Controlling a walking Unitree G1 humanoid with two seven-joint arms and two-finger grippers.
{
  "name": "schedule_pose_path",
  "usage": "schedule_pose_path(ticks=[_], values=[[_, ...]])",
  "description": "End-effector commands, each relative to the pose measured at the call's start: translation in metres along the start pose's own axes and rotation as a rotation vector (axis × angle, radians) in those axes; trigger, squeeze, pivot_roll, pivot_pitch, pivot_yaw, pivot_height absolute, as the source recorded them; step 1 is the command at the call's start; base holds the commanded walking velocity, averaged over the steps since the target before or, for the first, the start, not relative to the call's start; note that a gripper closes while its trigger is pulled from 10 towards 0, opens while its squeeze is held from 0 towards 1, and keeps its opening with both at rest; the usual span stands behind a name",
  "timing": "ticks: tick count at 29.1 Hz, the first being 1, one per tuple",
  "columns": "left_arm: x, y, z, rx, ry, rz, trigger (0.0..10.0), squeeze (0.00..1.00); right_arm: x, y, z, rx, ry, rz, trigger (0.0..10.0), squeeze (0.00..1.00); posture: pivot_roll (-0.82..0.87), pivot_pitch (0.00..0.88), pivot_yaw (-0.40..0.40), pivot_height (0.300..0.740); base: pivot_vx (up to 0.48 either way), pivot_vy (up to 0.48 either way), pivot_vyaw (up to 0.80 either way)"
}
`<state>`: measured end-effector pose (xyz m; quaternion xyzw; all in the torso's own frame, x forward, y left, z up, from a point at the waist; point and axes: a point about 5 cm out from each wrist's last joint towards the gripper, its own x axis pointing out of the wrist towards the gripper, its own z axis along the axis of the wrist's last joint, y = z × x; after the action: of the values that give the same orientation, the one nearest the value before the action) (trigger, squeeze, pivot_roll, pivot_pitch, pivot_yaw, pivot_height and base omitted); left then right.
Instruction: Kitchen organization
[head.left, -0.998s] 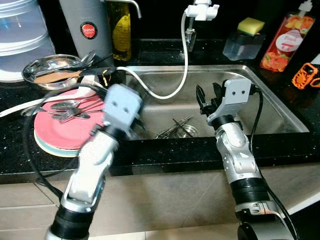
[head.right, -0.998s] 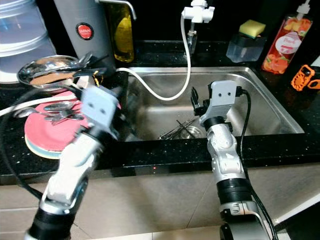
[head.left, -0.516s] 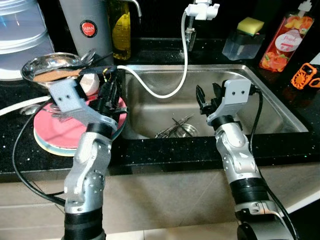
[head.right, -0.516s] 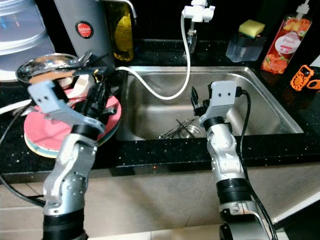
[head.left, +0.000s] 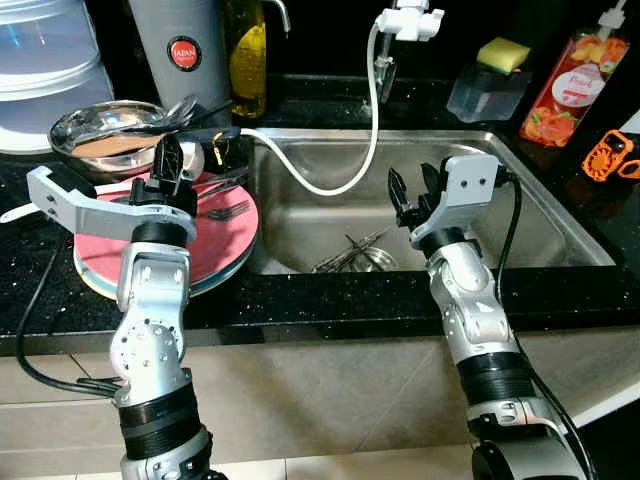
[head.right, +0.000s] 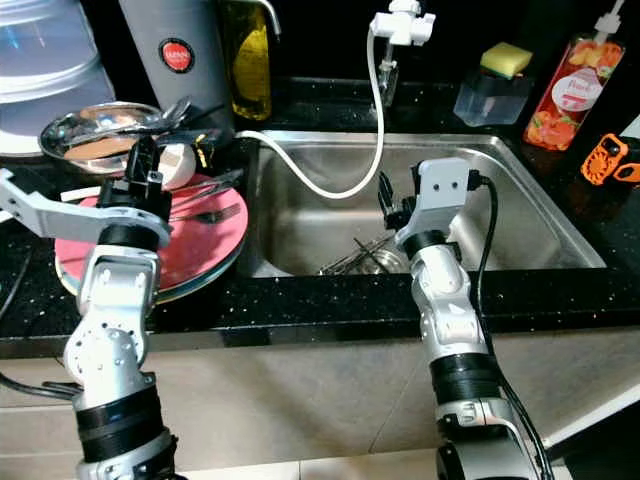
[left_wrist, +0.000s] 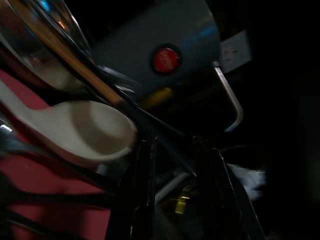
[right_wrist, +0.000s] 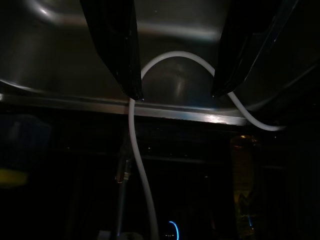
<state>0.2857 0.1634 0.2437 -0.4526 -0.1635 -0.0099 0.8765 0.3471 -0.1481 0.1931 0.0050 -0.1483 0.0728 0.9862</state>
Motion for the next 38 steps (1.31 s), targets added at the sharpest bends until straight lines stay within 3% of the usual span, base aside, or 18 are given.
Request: schedule_pose_path(ticks=[1,3,7,8,9,10,11,12,15,16,18,19,21,22,24,30,34,38], values=[[-0.003,0.000,-0.007,0.180,0.057,0.017,10.0,0.00,-0.001,-0.003,-0.002,-0.013,0.003,-0.011,10.0,0.00,0.23,0.000,-0.068,0.740,0.000,0.000,0.00],[-0.003,0.000,-0.007,0.180,0.057,0.017,10.0,0.00,-0.001,-0.003,-0.002,-0.013,0.003,-0.011,10.0,0.00,0.23,0.000,-0.068,0.740,0.000,0.000,0.00],[-0.016,-0.005,0.002,0.777,0.195,-0.152,10.0,0.00,-0.004,-0.007,-0.004,-0.016,0.010,-0.022,10.0,0.00,0.23,0.000,-0.062,0.740,0.000,0.000,0.00],[-0.016,-0.005,0.002,0.777,0.195,-0.152,10.0,0.00,-0.004,-0.007,-0.004,-0.016,0.010,-0.022,10.0,0.00,0.23,0.000,-0.062,0.740,0.000,0.000,0.00],[-0.020,-0.001,0.011,0.944,0.210,-0.178,10.0,0.00,-0.004,-0.007,-0.005,-0.017,0.012,-0.022,10.0,0.00,0.23,0.000,-0.062,0.740,0.000,0.000,0.00],[-0.020,-0.001,0.011,0.944,0.210,-0.178,10.0,0.00,-0.004,-0.007,-0.005,-0.017,0.012,-0.022,10.0,0.00,0.23,0.000,-0.062,0.740,0.000,0.000,0.00],[-0.021,0.000,0.016,1.019,0.212,-0.189,10.0,0.00,-0.004,-0.007,-0.005,-0.017,0.013,-0.022,10.0,0.00,0.23,0.000,-0.062,0.740,0.000,0.000,0.00],[-0.025,0.001,0.028,1.223,0.198,-0.246,10.0,0.00,-0.004,-0.006,-0.005,-0.016,0.014,-0.021,10.0,0.00,0.25,0.000,-0.064,0.740,0.000,0.000,0.00],[-0.028,0.002,0.038,1.371,0.196,-0.293,10.0,0.00,-0.003,-0.005,-0.006,-0.012,0.015,-0.018,10.0,0.00,0.25,0.000,-0.064,0.740,0.000,0.000,0.00],[-0.028,0.002,0.038,1.371,0.196,-0.293,10.0,0.00,-0.003,-0.005,-0.006,-0.012,0.015,-0.018,10.0,0.00,0.25,0.000,-0.064,0.740,0.000,0.000,0.00],[-0.029,0.005,0.044,1.535,0.207,-0.340,10.0,0.00,-0.002,-0.002,-0.007,-0.006,0.018,-0.009,10.0,0.00,0.28,0.000,-0.075,0.740,0.000,0.000,0.00],[-0.029,0.005,0.044,1.535,0.207,-0.340,10.0,0.00,-0.002,-0.002,-0.007,-0.006,0.018,-0.009,10.0,0.00,0.28,0.000,-0.075,0.740,0.000,0.000,0.00],[-0.025,0.014,0.049,1.715,0.211,-0.359,10.0,0.00,-0.001,0.001,-0.008,0.000,0.021,0.001,10.0,0.00,0.29,0.000,-0.079,0.740,0.000,0.000,0.00],[-0.025,0.014,0.049,1.715,0.211,-0.359,10.0,0.00,-0.001,0.001,-0.008,0.000,0.021,0.001,10.0,0.00,0.29,0.000,-0.079,0.740,0.000,0.000,0.00],[-0.019,0.021,0.051,1.841,0.217,-0.379,10.0,0.00,0.000,0.004,-0.009,0.005,0.022,0.007,10.0,0.00,0.29,0.000,-0.079,0.740,0.000,0.000,0.00],[-0.004,0.033,0.045,1.978,0.228,-0.468,10.0,0.00,0.000,0.004,-0.009,0.010,0.019,0.007,10.0,0.00,0.27,0.000,-0.077,0.740,0.000,0.000,0.00],[0.004,0.032,0.038,2.015,0.194,-0.597,10.0,0.00,-0.002,0.002,-0.009,0.010,0.014,0.000,10.0,0.00,0.26,0.000,-0.071,0.740,0.000,0.000,0.00],[0.010,0.032,0.035,2.018,0.164,-0.635,10.0,0.00,-0.002,0.001,-0.009,0.010,0.011,-0.005,10.0,0.00,0.26,0.000,-0.071,0.740,0.000,0.000,0.00]])
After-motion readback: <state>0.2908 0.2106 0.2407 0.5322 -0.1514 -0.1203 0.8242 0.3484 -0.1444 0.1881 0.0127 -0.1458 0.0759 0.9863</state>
